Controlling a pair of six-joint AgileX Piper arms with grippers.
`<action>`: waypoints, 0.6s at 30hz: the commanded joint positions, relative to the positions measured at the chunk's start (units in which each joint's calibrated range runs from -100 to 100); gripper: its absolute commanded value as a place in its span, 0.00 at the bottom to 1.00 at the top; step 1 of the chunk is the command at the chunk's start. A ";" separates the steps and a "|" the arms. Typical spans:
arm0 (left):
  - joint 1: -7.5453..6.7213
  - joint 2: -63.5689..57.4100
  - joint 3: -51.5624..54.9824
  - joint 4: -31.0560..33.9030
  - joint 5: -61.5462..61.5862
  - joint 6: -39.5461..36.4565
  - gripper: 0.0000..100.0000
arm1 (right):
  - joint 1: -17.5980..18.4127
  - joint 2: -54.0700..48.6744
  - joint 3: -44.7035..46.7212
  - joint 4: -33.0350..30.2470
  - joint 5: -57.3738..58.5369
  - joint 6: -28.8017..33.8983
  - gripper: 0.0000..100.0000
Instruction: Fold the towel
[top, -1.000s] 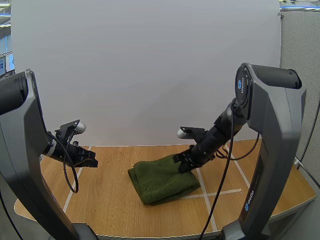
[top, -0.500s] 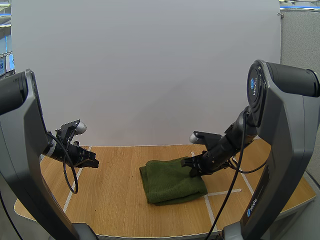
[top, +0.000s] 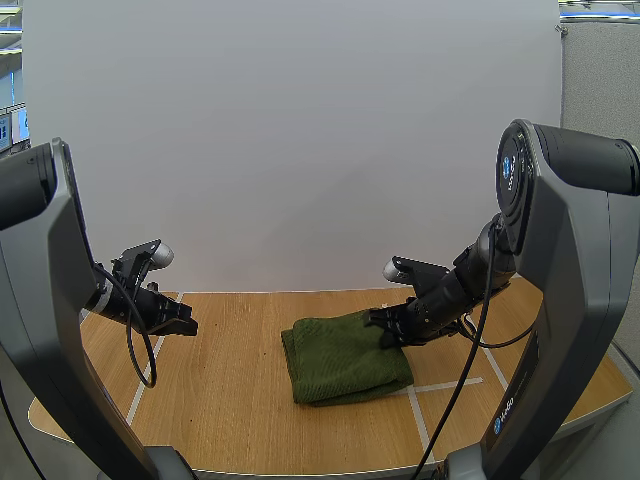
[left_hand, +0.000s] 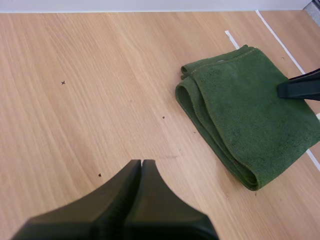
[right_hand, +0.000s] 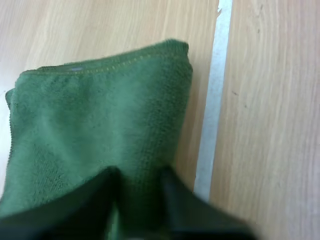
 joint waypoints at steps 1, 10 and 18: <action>0.05 -0.52 -0.40 -1.15 1.80 0.75 0.06 | -0.19 -2.58 -0.59 -2.55 -0.67 -0.89 1.00; -3.16 -0.52 -0.40 -2.89 1.80 -0.98 0.06 | -0.19 -11.10 -1.72 -3.63 0.44 -0.12 1.00; -13.34 -0.52 -0.40 -5.80 -0.87 -3.66 0.05 | -0.12 -11.84 -1.72 -0.93 -2.21 -3.90 0.00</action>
